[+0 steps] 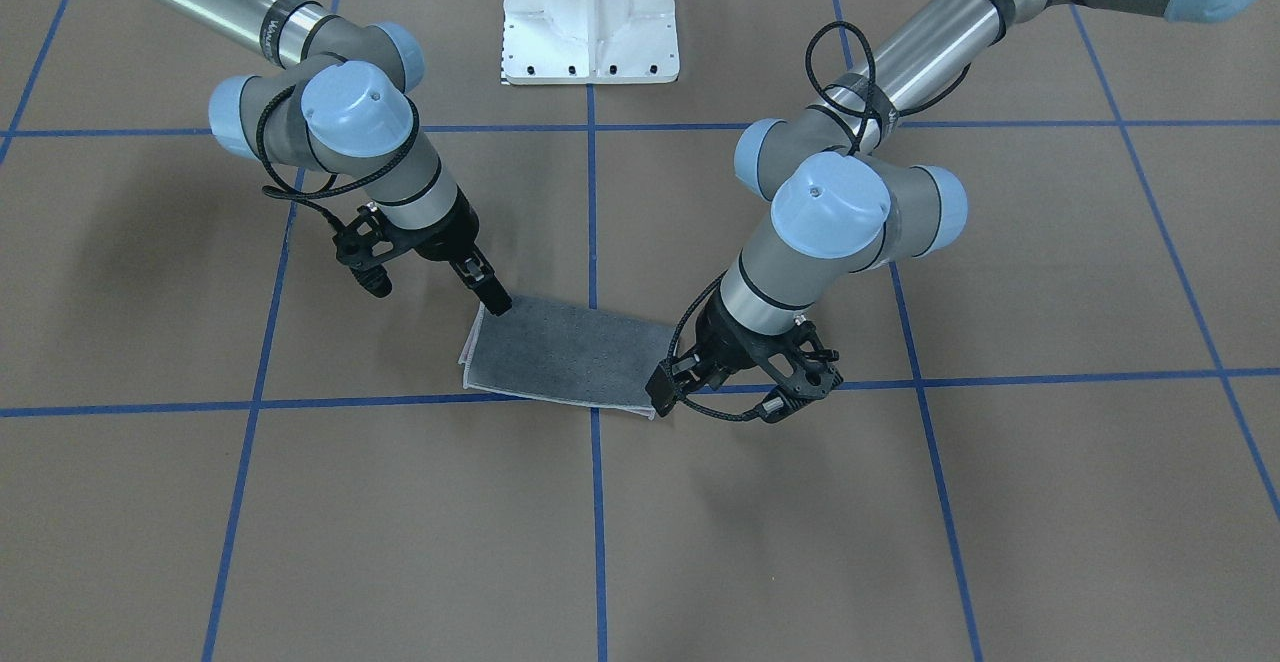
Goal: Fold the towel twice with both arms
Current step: 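Raise the left gripper away while the right gripper holds the folded towel edge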
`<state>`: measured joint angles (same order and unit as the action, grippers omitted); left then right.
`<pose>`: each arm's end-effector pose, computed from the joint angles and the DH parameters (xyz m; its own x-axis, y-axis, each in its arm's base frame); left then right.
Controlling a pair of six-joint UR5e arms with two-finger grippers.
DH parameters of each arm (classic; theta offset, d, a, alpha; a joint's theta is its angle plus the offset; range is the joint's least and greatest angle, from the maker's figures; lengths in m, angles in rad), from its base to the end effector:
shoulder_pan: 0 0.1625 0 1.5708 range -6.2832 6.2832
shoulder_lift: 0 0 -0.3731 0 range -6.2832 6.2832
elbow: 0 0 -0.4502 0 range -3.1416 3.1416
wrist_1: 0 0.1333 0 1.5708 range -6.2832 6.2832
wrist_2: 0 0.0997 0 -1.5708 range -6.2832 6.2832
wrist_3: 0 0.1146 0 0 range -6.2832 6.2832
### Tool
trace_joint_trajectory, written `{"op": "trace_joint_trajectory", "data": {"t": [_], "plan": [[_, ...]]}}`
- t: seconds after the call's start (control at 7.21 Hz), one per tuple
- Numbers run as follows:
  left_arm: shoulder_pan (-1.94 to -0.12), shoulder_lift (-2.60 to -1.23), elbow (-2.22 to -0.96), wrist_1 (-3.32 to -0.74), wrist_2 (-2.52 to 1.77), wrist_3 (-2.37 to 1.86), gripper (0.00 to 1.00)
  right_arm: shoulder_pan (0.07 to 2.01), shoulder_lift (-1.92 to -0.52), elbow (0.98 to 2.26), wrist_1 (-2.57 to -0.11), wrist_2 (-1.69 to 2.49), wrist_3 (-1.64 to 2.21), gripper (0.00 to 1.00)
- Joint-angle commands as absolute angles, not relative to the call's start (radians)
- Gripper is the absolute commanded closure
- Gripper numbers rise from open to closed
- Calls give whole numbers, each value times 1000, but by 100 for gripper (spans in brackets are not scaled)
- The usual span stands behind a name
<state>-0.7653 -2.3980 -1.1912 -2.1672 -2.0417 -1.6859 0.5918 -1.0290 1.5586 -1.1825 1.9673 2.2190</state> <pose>0.5342 -0.6259 0.1854 0.3218 -0.4510 -0.8325 0.3739 0.8683 -0.3259 -0.5524 -0.4786 0.2398 0.2450 0.8357 0.4916 -0.5117 0.5421 -0.6666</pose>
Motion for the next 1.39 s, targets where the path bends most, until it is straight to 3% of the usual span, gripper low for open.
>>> {"op": "trace_joint_trajectory", "data": {"t": [0.0, 0.55, 0.97, 1.11, 1.25], "plan": [[-764, -2398, -1190, -2171, -2042, -1687, 20, 583, -1028, 1554, -1183, 1950, 2241, 10], [-759, -2396, -1192, -2174, -2040, -1692, 20, 584, -1029, 1542, -1184, 1910, 2246, 40], [-758, -2390, -1192, -2175, -2040, -1692, 20, 583, -1023, 1539, -1183, 1910, 2281, 47], [-758, -2388, -1192, -2175, -2040, -1690, 20, 583, -1025, 1540, -1183, 1910, 2283, 59], [-755, -2388, -1192, -2175, -2039, -1690, 20, 583, -1025, 1539, -1183, 1910, 2281, 77]]}}
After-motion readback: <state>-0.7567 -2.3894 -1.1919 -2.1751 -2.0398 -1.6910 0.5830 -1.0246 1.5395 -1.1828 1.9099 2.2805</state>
